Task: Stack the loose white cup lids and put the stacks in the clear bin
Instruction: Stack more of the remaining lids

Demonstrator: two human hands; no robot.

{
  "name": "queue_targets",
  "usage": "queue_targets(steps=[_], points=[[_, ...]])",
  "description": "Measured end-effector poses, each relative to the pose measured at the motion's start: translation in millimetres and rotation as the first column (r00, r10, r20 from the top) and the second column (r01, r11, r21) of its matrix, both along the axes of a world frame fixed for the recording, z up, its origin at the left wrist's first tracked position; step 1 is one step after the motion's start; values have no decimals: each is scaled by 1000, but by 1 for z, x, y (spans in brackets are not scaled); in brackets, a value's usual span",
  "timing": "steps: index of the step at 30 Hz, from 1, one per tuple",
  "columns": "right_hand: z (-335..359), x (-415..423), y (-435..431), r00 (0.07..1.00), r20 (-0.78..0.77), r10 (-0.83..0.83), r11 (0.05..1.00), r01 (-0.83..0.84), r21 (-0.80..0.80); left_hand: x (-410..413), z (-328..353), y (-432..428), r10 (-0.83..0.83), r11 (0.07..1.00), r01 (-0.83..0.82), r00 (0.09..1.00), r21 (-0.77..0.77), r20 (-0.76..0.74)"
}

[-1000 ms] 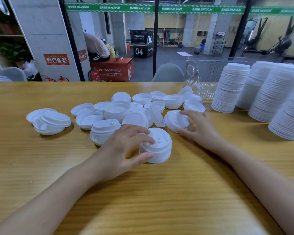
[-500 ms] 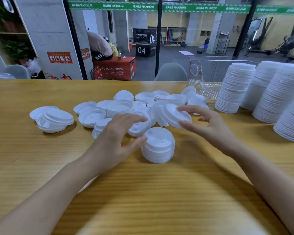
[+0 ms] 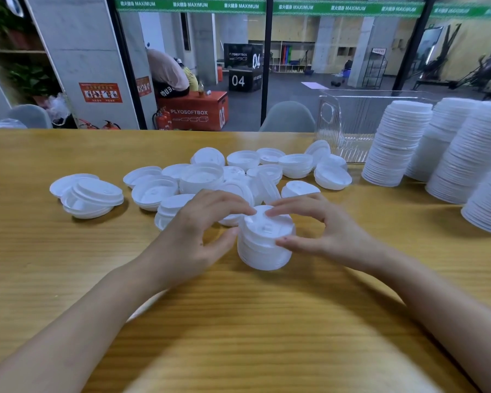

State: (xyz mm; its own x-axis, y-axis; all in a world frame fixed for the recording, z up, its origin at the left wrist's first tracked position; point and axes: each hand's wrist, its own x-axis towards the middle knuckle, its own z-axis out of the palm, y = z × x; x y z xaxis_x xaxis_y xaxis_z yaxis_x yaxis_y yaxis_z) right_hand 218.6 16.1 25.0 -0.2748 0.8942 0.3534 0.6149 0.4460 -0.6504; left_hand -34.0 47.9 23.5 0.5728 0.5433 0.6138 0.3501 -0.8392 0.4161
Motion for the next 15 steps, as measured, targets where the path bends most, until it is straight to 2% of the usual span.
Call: queue_targets(steps=[8, 11, 13, 15], points=[[-4, -1, 2, 1000, 23, 1, 1000, -1, 2, 1, -5, 2, -26, 999, 24, 998, -43, -53], [3, 2, 2, 999, -45, -16, 1000, 17, 22, 1, -6, 2, -23, 999, 20, 997, -46, -71], [3, 10, 7, 994, -76, -82, 993, 88, 82, 1, -6, 2, -25, 999, 21, 997, -45, -74], [-3, 21, 19, 972, -40, -229, 963, 233, 133, 1, -6, 3, -27, 999, 24, 997, -38, -78]])
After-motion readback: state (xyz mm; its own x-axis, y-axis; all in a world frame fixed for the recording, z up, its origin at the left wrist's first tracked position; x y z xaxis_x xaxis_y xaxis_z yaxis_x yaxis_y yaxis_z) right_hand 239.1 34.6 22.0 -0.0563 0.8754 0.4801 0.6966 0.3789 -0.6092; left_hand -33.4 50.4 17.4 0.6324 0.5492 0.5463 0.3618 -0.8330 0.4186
